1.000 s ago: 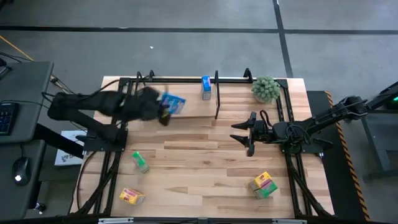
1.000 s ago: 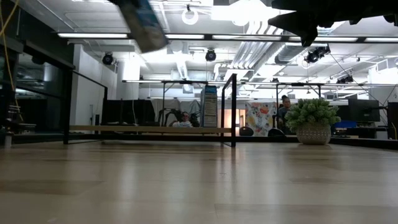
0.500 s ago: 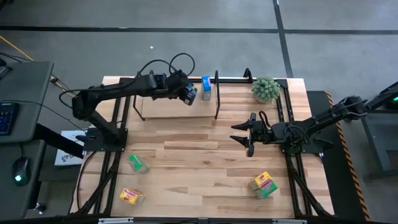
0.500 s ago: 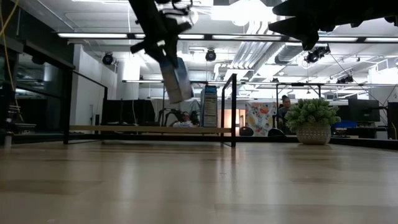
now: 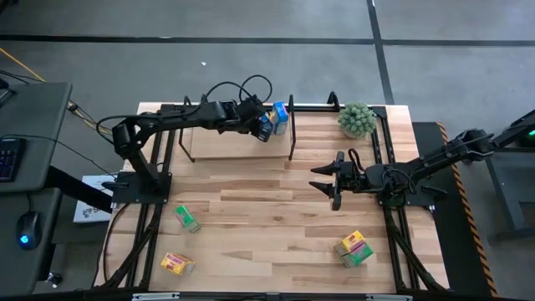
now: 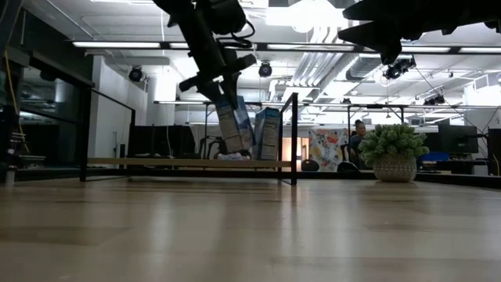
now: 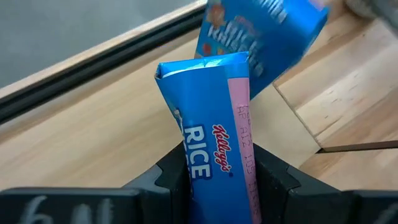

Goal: Stack cereal on shelf
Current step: Put the blue cereal box on the shelf aligned with the blue cereal box

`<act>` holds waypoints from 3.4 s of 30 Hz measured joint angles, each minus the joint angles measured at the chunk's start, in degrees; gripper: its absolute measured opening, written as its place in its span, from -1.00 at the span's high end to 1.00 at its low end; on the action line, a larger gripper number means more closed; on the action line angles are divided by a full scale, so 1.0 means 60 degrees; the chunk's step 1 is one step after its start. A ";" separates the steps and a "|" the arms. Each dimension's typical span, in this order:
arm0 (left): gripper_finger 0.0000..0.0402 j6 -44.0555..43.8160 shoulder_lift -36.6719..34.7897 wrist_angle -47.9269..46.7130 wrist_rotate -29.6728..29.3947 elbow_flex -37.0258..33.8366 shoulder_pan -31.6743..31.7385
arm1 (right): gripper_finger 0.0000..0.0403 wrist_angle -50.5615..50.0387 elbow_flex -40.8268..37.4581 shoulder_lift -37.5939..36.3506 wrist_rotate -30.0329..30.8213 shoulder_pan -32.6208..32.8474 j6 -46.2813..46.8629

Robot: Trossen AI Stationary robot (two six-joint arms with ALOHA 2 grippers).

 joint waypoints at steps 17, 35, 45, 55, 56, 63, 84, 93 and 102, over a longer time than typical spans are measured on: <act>0.42 -0.0010 0.0015 0.0005 -0.0153 0.0000 0.0062 | 0.01 0.0000 0.0000 0.0000 -0.0007 0.0000 0.0000; 0.25 -0.0037 0.0015 -0.0119 0.0176 0.0000 0.0241 | 0.01 0.0001 0.0000 0.0000 -0.0011 0.0001 0.0000; 0.08 0.0004 0.0015 -0.0090 0.0233 0.0000 0.0241 | 0.01 0.0001 0.0000 0.0000 -0.0011 0.0004 0.0000; 0.05 0.0004 0.0015 -0.0051 0.0314 0.0000 0.0241 | 0.01 0.0001 0.0000 0.0000 -0.0011 0.0003 0.0036; 0.05 0.0004 0.0015 -0.0032 0.0317 0.0000 0.0241 | 0.01 0.0001 0.0000 0.0000 -0.0011 0.0004 0.0033; 0.05 0.0155 0.0004 -0.0033 0.0317 0.0004 0.0241 | 0.01 0.0001 0.0000 0.0000 -0.0011 0.0000 0.0004; 0.05 0.0689 -0.0012 -0.0109 0.0568 0.0835 0.0241 | 0.01 -0.0006 0.0000 0.0000 -0.0011 0.0003 -0.0035; 0.06 0.1334 -0.0087 -0.1429 0.0598 0.1648 0.0225 | 0.01 -0.0050 0.0000 0.0000 -0.0011 0.0003 -0.0036; 0.54 0.1756 -0.1254 -0.2614 -0.0801 0.1723 -0.0893 | 0.01 -0.0177 0.0000 0.0000 -0.0011 0.0004 -0.0034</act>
